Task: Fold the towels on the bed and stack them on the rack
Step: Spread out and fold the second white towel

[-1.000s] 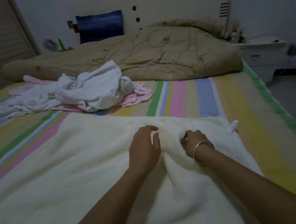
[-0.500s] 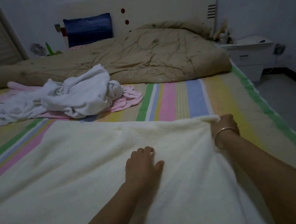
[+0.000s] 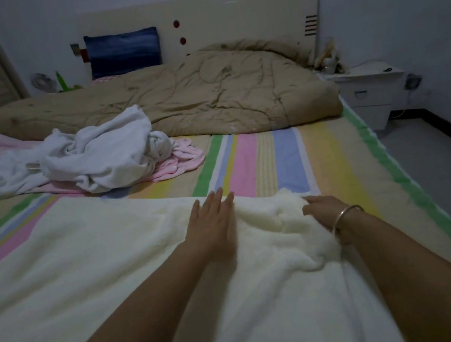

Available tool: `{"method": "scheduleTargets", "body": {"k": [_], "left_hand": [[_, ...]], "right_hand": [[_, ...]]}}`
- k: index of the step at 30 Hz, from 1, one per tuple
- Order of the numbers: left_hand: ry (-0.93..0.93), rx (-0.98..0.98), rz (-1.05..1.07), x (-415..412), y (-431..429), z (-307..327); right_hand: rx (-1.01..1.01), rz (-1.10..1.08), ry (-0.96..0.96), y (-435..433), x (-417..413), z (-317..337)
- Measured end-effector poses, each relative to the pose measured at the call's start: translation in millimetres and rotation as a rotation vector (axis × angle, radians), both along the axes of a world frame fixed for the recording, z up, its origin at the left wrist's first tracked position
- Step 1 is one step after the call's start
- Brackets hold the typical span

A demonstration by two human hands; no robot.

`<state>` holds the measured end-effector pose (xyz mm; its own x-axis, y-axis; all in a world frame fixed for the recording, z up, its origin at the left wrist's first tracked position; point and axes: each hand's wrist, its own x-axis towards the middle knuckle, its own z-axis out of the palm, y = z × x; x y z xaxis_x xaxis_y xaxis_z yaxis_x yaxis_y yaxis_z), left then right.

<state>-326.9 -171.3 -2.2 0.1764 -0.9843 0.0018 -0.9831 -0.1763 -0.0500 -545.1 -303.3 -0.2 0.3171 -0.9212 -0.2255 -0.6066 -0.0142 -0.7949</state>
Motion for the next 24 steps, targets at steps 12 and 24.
{"method": "scheduleTargets", "body": {"k": [12, 24], "left_hand": [[0.252, -0.134, 0.287, 22.4, -18.9, -3.6], [-0.071, 0.063, 0.184, 34.5, -42.2, 33.2]], "right_hand": [[0.006, 0.046, 0.255, -6.3, 11.5, 1.5], [-0.38, -0.284, 0.354, -22.5, -7.7, -34.3]]}}
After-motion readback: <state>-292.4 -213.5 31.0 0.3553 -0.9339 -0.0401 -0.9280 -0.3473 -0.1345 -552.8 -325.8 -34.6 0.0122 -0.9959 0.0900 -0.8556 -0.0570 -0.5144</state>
